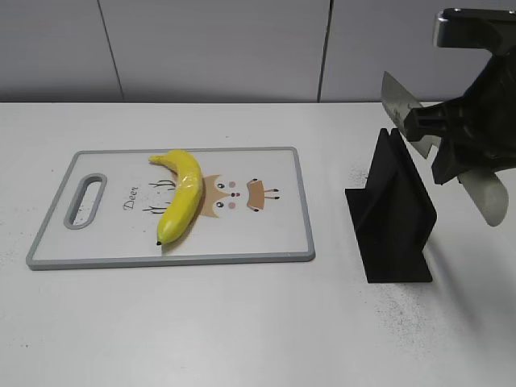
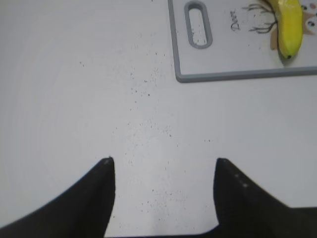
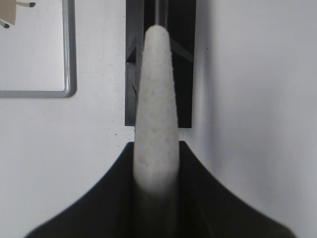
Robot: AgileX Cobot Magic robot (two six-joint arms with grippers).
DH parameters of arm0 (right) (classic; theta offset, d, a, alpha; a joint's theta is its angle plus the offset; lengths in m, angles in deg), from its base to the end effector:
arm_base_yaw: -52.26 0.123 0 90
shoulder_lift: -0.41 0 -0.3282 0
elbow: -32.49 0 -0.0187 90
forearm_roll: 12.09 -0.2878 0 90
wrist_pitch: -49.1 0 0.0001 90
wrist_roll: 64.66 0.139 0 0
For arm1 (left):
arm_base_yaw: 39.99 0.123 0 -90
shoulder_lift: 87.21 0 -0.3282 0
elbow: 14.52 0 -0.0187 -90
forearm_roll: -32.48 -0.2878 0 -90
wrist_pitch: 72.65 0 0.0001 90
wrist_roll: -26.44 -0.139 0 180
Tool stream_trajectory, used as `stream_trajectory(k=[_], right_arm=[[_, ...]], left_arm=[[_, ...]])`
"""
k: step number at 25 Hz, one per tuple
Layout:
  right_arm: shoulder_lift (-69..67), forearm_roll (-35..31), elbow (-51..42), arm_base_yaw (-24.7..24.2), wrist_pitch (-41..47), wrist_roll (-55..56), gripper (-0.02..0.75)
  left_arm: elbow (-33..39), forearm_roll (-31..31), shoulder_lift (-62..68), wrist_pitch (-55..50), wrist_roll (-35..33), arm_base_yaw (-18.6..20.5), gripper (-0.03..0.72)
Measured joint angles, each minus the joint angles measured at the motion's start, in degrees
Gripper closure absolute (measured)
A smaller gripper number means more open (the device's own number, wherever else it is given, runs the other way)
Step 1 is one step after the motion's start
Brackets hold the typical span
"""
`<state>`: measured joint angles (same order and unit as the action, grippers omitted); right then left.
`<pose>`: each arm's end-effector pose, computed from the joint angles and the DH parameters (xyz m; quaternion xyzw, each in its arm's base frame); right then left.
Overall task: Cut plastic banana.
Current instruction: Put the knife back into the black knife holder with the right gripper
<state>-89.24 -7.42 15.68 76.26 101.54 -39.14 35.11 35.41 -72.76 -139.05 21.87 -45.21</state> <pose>0.3045 0.1258 0.2582 -0.0055 0.9824 0.0437 0.1813 0.0377 -0.0100 0.2574 0.0780 0.9044 -0.0279 0.4185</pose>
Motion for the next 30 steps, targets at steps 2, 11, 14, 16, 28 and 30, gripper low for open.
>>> stream_trajectory(k=[2,11,14,16,28,30], right_arm=[[0.1,-0.2,0.0,0.0,0.0,0.0,0.581],[0.1,-0.8,0.0,0.0,-0.2,0.0,0.581],[0.0,-0.8,0.0,0.0,-0.2,0.0,0.581],[-0.4,-0.8,0.0,0.0,-0.2,0.0,0.581],[-5.8,-2.5,0.0,0.0,0.5,0.1,0.581],[-6.0,-3.5,0.0,0.0,1.1,-0.2,0.581]], left_arm=[[0.1,-0.1,-3.7,0.1,0.0,0.0,0.102],[0.2,-0.3,-8.0,-0.1,0.1,0.0,0.138],[0.3,-2.1,-8.0,0.2,2.0,0.0,0.143],[1.1,-3.7,-8.0,2.3,2.7,0.0,0.143],[1.9,-4.3,-8.0,3.8,3.2,0.0,0.146],[1.9,-4.3,-8.0,3.8,3.2,0.0,0.146]])
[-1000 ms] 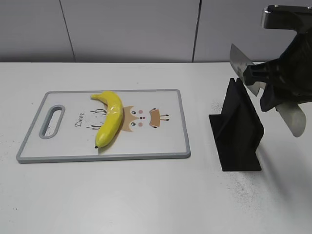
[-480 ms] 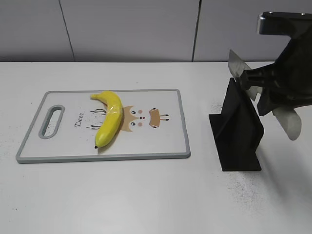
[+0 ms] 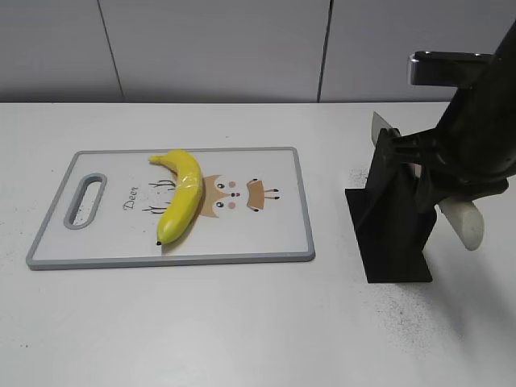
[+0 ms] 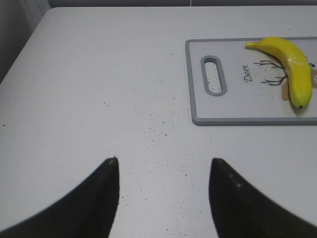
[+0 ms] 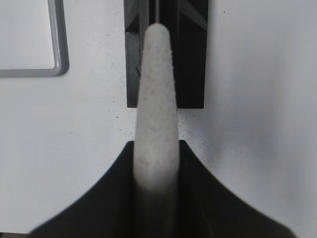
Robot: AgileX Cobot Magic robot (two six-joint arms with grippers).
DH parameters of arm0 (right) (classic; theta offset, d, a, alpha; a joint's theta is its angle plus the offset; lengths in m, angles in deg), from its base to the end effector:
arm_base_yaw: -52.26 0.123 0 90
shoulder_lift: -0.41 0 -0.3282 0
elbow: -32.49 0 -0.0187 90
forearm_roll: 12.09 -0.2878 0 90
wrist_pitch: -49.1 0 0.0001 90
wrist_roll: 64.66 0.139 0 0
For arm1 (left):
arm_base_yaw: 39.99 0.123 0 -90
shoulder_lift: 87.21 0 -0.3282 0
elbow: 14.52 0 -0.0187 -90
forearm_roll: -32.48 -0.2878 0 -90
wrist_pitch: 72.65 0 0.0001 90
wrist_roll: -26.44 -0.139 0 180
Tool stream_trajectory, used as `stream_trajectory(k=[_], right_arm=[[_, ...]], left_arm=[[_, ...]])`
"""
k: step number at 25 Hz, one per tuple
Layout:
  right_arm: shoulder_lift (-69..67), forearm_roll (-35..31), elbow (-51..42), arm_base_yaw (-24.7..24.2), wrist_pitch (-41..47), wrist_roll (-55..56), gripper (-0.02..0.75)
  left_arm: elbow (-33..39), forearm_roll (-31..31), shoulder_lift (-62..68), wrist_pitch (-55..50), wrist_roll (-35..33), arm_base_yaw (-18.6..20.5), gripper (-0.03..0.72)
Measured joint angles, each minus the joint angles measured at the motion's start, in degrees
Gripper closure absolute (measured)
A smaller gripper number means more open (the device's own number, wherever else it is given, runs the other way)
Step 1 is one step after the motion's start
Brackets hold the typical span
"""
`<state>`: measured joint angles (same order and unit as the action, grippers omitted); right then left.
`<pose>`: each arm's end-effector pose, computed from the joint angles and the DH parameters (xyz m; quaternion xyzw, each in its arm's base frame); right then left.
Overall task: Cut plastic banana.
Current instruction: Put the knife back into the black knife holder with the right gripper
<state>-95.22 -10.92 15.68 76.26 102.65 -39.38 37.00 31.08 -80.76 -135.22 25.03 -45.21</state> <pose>0.3105 0.1358 0.2222 0.0061 0.9925 0.0428 0.1146 0.0278 0.0005 0.2577 0.0497 0.8669 -0.0043 0.4960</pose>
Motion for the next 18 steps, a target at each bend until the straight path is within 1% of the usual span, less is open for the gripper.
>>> stream_trajectory(k=[2,4,5,9,10,11,13,18], right_arm=[[0.0,-0.3,0.0,0.0,0.2,-0.3,0.581],[0.0,-0.4,0.0,0.0,0.4,-0.5,0.55],[0.0,-0.5,0.0,0.0,0.5,-0.6,0.503],[0.0,-1.2,0.0,0.0,0.6,-1.5,0.258],[0.0,-1.2,0.0,0.0,0.6,-2.4,0.213],[0.0,-1.2,0.0,0.0,0.6,-3.2,0.186],[0.0,-1.2,0.0,0.0,0.6,-4.5,0.156],[2.9,-1.2,0.0,0.0,0.6,-9.5,0.147]], left_arm=[[0.0,0.0,0.0,0.0,0.0,0.0,0.146],[0.0,0.0,0.0,0.0,0.0,0.0,0.146],[0.0,0.0,0.0,0.0,0.0,0.0,0.146],[0.0,0.0,0.0,0.0,0.0,0.0,0.146],[0.0,0.0,0.0,0.0,0.0,0.0,0.147],[0.0,0.0,0.0,0.0,0.0,0.0,0.15],[0.0,0.0,0.0,0.0,0.0,0.0,0.155],[0.0,0.0,0.0,0.0,0.0,0.0,0.156]])
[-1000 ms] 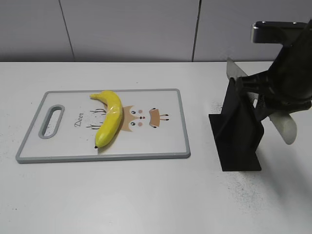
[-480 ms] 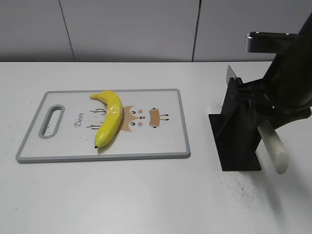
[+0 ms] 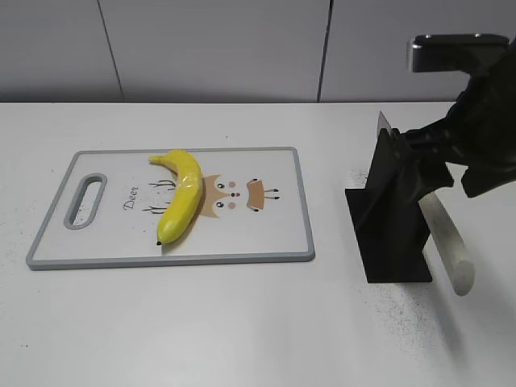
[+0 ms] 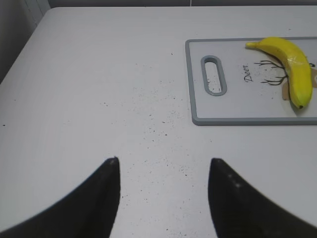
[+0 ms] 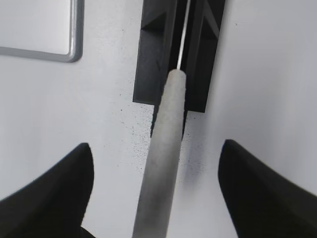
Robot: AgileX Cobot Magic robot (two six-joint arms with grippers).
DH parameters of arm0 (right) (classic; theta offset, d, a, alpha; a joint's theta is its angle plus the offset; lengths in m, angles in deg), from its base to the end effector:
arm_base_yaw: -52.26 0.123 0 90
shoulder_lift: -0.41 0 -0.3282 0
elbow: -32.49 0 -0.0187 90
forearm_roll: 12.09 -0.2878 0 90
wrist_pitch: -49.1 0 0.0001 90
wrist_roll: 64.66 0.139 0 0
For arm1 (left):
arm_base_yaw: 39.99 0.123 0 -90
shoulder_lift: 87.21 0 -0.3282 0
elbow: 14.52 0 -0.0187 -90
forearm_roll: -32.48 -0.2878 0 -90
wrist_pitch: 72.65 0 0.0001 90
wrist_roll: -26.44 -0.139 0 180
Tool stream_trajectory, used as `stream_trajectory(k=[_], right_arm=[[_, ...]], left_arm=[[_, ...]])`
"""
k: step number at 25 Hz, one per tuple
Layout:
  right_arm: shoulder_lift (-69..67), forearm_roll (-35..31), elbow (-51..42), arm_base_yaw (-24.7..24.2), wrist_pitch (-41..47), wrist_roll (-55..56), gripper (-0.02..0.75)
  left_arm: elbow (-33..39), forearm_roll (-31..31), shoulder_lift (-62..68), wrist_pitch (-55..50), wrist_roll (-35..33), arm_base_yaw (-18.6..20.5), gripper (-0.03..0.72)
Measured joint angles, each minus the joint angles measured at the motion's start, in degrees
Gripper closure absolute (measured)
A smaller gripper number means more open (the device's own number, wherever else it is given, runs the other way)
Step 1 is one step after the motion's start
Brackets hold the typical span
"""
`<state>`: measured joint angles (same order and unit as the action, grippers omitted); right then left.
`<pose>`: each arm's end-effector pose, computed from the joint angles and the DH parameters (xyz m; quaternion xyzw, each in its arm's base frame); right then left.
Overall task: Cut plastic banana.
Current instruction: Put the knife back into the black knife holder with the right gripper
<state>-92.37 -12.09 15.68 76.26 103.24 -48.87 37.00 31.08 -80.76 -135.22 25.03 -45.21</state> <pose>0.3035 0.1351 0.2385 -0.0709 0.9874 0.0482 0.1331 0.0278 0.0005 0.2577 0.0497 0.8669 -0.0043 0.4960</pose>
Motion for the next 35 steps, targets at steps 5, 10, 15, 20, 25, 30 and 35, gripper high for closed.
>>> stream_trajectory(k=[5,10,15,20,25,30,35], right_arm=[[8.5,-4.3,-0.2,0.0,0.3,-8.2,0.146],[19.5,-9.7,-5.2,0.0,-0.3,-17.5,0.146],[32.5,-9.9,-16.5,0.0,-2.3,-23.9,0.146],[45.6,-8.5,-25.3,0.0,-2.3,-24.8,0.146],[58.2,-6.4,-29.7,0.0,0.8,-24.9,0.146],[69.1,-4.0,-32.1,0.0,5.1,-25.0,0.147],[76.4,-3.5,-32.2,0.0,5.3,-25.0,0.147]], left_arm=[[0.0,0.0,0.0,0.0,0.0,0.0,0.161],[0.0,0.0,0.0,0.0,0.0,0.0,0.166],[0.0,0.0,0.0,0.0,0.0,0.0,0.166],[0.0,0.0,0.0,0.0,0.0,0.0,0.175],[0.0,0.0,0.0,0.0,0.0,0.0,0.178],[0.0,0.0,0.0,0.1,0.0,0.0,0.183],[0.0,0.0,0.0,0.1,0.0,0.0,0.183]])
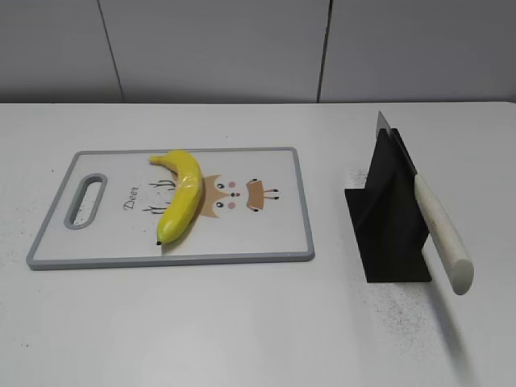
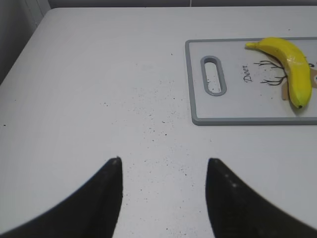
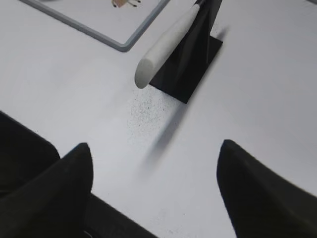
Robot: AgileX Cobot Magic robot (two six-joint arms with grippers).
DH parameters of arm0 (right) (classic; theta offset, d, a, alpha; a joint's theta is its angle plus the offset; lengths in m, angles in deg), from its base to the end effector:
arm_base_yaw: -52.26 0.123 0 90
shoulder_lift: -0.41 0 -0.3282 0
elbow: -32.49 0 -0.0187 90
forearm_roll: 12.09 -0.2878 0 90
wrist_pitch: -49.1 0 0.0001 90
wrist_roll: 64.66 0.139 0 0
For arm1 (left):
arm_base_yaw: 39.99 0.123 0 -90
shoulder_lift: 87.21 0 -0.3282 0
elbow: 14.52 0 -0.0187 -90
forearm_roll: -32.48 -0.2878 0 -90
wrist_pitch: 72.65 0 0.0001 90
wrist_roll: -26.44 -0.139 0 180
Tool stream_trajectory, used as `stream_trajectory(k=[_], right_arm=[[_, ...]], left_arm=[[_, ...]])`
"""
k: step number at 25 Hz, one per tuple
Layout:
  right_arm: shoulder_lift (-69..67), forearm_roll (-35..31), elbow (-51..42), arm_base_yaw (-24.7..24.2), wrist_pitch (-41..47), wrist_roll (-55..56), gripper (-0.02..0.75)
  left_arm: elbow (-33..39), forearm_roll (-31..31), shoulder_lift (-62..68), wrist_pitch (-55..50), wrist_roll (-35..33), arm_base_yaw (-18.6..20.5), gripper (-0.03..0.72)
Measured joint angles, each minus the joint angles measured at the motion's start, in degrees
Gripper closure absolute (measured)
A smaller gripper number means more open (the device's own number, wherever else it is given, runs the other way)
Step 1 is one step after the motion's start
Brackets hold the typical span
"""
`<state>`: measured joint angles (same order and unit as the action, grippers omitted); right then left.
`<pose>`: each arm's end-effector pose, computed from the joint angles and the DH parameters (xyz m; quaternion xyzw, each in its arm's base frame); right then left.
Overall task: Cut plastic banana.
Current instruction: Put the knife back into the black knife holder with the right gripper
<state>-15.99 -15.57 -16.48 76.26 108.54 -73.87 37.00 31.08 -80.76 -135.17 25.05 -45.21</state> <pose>0.0454 0.0282 0.2734 -0.2516 0.8493 0.0897 0.4553 0.0278 0.0005 0.2578 0.0496 0.8667 -0.0044 0.4964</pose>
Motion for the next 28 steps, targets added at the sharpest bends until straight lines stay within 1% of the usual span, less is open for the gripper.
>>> stream_trajectory(k=[9,11,15,18,22,24,28], right_arm=[[9.4,0.0,0.0,-0.1,0.0,0.0,0.147],[9.9,0.0,0.0,-0.9,0.1,0.0,0.148],[10.0,0.0,0.0,-5.5,0.1,0.0,0.148],[10.0,0.0,0.0,-10.9,0.2,0.0,0.148],[10.0,0.0,0.0,-16.7,0.2,0.0,0.148],[10.0,0.0,0.0,-18.2,0.2,0.0,0.148],[10.0,0.0,0.0,-18.4,0.2,0.0,0.148]], left_arm=[[0.0,0.0,0.0,0.0,0.0,0.0,0.191],[0.0,0.0,0.0,0.0,0.0,0.0,0.193],[0.0,0.0,0.0,0.0,0.0,0.0,0.192],[0.0,0.0,0.0,0.0,0.0,0.0,0.196],[0.0,0.0,0.0,0.0,0.0,0.0,0.196],[0.0,0.0,0.0,0.0,0.0,0.0,0.196],[0.0,0.0,0.0,0.0,0.0,0.0,0.196]])
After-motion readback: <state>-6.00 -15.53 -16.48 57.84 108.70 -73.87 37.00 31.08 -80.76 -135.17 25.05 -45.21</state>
